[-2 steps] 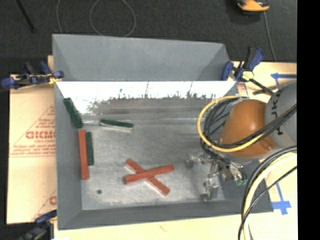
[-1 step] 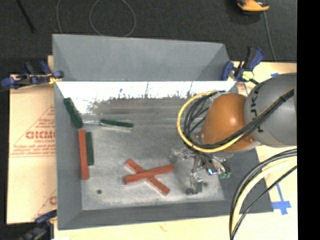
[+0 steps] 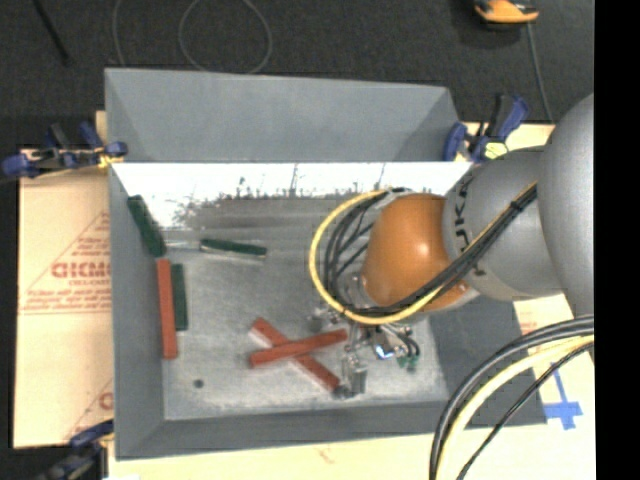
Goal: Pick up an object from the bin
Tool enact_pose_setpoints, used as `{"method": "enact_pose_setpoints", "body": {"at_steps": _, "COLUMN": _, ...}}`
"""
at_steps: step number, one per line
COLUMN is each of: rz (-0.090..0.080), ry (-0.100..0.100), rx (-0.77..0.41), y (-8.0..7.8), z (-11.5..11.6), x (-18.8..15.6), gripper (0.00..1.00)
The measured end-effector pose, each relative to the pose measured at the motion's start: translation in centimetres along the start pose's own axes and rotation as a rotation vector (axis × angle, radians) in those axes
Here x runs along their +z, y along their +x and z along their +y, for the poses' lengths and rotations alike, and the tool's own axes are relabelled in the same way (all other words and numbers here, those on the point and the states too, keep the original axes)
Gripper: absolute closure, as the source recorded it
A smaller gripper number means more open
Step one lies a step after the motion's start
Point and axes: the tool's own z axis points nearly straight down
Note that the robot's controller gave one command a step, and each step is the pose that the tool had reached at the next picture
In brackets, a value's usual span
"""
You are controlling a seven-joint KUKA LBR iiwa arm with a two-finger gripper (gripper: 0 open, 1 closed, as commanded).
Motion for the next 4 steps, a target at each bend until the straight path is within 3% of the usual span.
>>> {"method": "enact_pose_setpoints", "body": {"at_steps": 1, "rz": 0.0, "ry": 0.004, "rx": 0.0, "y": 0.1, "z": -0.4, "x": 0.0, "gripper": 1.0}}
{"method": "enact_pose_setpoints", "body": {"at_steps": 2, "rz": -0.008, "ry": 0.006, "rx": 0.032, "y": -0.9, "z": -1.2, "x": -7.5, "gripper": 1.0}}
{"method": "enact_pose_setpoints", "body": {"at_steps": 3, "rz": 0.003, "ry": 0.001, "rx": 0.091, "y": 2.3, "z": 2.0, "x": -5.0, "gripper": 1.0}}
{"method": "enact_pose_setpoints", "body": {"at_steps": 4, "rz": -0.003, "ry": 0.002, "rx": 0.505, "y": 0.7, "z": 4.6, "x": -7.0, "gripper": 1.0}}
